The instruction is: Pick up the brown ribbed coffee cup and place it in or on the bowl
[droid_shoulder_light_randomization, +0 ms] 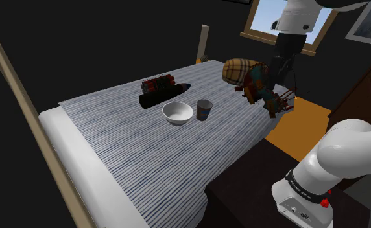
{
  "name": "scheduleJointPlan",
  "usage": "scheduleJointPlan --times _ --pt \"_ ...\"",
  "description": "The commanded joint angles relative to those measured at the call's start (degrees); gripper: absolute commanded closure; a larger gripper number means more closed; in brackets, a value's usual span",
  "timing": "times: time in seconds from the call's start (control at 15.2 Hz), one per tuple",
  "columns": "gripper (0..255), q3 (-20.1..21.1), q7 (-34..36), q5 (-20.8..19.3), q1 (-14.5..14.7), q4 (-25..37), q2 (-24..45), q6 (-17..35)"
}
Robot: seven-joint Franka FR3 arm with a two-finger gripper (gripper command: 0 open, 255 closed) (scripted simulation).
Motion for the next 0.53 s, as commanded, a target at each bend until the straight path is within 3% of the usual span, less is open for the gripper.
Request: scheduleJointPlan --times 0.0,0.46 --pt "0 0.0 0.0 0.0 0.0 0.0 0.0 0.0" --pt "0 -3.3 -4.3 -1.9 -1.6 -3.6 9.3 14.1"
